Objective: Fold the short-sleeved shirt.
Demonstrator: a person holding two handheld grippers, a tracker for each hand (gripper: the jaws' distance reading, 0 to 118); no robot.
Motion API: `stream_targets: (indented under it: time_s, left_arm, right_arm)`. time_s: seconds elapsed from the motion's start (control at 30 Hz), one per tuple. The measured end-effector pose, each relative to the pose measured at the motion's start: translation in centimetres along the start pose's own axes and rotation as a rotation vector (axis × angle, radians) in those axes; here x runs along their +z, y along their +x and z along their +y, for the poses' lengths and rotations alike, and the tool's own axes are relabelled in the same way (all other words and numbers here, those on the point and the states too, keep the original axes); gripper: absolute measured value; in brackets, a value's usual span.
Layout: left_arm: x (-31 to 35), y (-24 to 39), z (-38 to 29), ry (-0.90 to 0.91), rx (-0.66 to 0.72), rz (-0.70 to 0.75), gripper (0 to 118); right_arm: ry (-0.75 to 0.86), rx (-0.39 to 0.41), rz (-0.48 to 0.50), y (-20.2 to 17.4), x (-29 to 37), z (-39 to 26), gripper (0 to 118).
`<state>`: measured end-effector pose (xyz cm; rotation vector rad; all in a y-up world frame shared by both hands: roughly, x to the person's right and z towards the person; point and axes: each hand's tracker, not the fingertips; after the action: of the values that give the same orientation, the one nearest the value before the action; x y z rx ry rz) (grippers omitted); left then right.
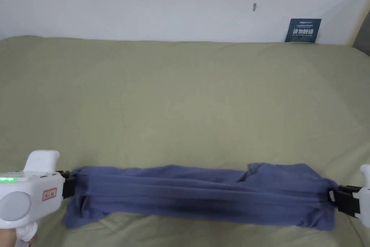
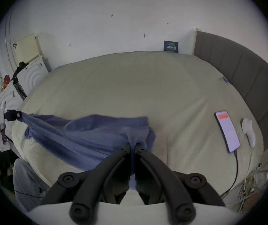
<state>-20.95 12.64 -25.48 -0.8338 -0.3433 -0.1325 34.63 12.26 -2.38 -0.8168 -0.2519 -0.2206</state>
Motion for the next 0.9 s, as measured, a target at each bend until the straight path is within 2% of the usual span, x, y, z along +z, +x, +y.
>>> stream_targets:
  time_s: [0.27, 0.3, 0.33, 0.37, 0.4, 0.43, 0.5, 0.53, 0.57, 0.6, 0.63, 0.67, 0.73, 0.77, 0.9]
  left_arm:
    - [-1.3, 0.1, -1.3, -0.023, 0.024, 0.012, 3]
    - [-1.0, 0.3, -1.3, -0.022, 0.025, 0.014, 15]
    - [-0.9, 0.4, -1.3, -0.02, 0.026, 0.016, 47]
    - [-0.7, 0.4, -1.2, -0.013, 0.022, 0.02, 92]
    - [-0.8, 0.4, -1.0, -0.019, 0.025, 0.028, 118]
    - [-0.6, 0.5, -1.1, -0.015, 0.042, 0.043, 114]
    - [0.3, 0.2, -0.8, 0.072, 0.074, 0.085, 104]
    - [0.5, 0.2, -0.6, 0.095, 0.082, 0.103, 102]
    - [0.7, 0.4, -0.6, 0.118, 0.086, 0.12, 95]
    - [0.9, 0.5, -0.4, 0.117, 0.083, 0.109, 65]
    - [1.3, 0.6, -0.3, 0.131, 0.09, 0.108, 21]
    - [1.6, 0.7, -0.1, 0.157, 0.09, 0.102, 0]
    - [2.5, 1.3, 0.2, 0.228, 0.088, 0.116, 0]
    - [2.8, 1.1, 0.4, 0.223, 0.092, 0.087, 0]
    - [3.2, -0.4, 2.1, 0.183, 0.165, -0.048, 0]
  right_arm:
    - [-0.033, -0.015, -0.02, -0.2, -1.9, -1.2, 6]
    - [-0.028, -0.015, -0.022, -0.2, -1.8, -1.2, 8]
    - [-0.025, -0.016, -0.022, -0.1, -1.8, -1.2, 27]
    - [-0.022, -0.019, -0.024, -0.2, -1.6, -1.1, 63]
    - [-0.014, -0.023, -0.04, -0.5, -1.3, -0.9, 112]
    - [-0.005, -0.028, -0.044, -0.8, -1.1, -0.7, 117]
    - [0.117, -0.038, -0.036, -1.7, 0.1, -0.4, 112]
    - [0.123, -0.034, -0.066, -2.3, 0.3, 0.0, 111]
    - [0.146, -0.037, -0.06, -3.0, 0.3, 0.4, 105]
    - [0.174, -0.039, -0.05, -3.9, 0.1, 0.2, 77]
    - [0.203, -0.039, -0.044, -5.0, 0.2, 0.4, 34]
    - [0.231, -0.025, -0.045, -6.0, 0.1, 0.6, 1]
    - [0.313, 0.021, -0.114, -9.3, 0.1, 1.0, 1]
    - [0.342, 0.052, -0.104, -10.4, 0.1, 1.4, 1]
    - [0.436, 0.041, -0.091, -15.1, -0.4, 2.0, 1]
